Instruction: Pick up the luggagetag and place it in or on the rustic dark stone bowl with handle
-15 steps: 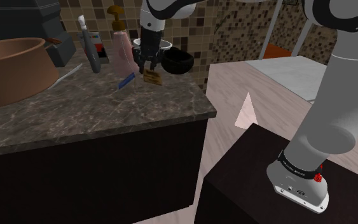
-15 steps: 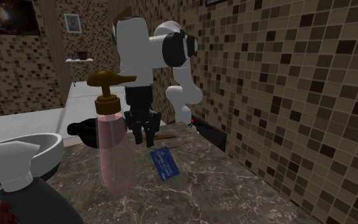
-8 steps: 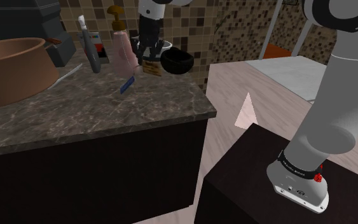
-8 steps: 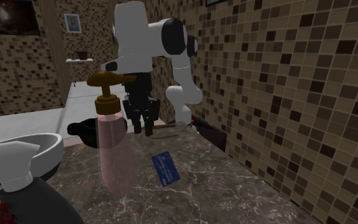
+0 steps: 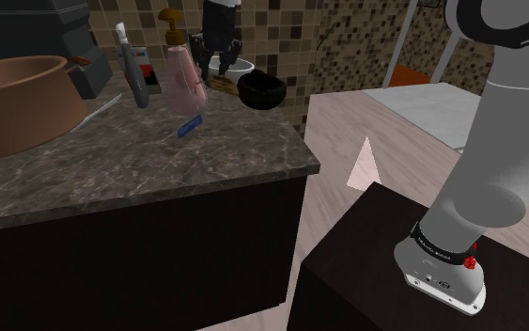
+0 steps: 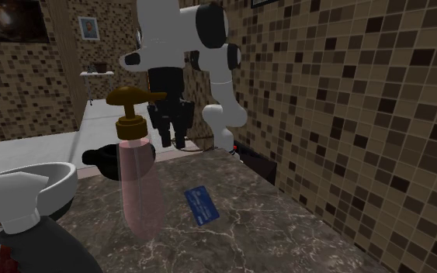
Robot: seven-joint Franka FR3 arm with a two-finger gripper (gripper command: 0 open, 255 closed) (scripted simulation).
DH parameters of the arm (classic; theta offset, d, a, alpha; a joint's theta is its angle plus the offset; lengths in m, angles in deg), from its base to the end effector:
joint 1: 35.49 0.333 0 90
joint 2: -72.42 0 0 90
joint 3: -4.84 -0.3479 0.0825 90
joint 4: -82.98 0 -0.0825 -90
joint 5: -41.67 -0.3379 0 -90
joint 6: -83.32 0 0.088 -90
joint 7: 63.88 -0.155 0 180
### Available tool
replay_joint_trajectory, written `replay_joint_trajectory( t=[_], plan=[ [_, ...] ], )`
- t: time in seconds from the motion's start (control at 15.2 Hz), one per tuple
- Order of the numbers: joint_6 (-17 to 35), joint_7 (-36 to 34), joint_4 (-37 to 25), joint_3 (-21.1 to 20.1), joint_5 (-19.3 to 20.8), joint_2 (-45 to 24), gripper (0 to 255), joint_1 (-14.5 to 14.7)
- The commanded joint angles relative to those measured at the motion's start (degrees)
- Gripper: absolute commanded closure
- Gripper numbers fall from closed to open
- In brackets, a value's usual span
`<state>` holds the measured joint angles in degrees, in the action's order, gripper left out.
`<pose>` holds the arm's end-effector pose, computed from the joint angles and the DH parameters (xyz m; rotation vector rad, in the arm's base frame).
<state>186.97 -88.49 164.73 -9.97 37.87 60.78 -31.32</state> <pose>0.5752 0.1898 0.5870 -2.9531 0.1742 -0.1916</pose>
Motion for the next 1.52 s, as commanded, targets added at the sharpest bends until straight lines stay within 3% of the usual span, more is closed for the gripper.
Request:
replay_joint_trajectory(
  t=[0.0,0.4,0.92,1.45],
  plan=[
    [-1.55,-0.24,-1.87,-0.04,0.14,-0.35,255,0.11],
    [-6.75,-0.94,-8.73,-0.13,0.70,-2.00,255,0.50],
    [-9.75,9.02,-11.14,3.36,-1.76,-2.57,255,-6.29],
    [-15.26,17.97,-20.77,6.48,-3.18,-8.08,255,-12.62]
  ],
)
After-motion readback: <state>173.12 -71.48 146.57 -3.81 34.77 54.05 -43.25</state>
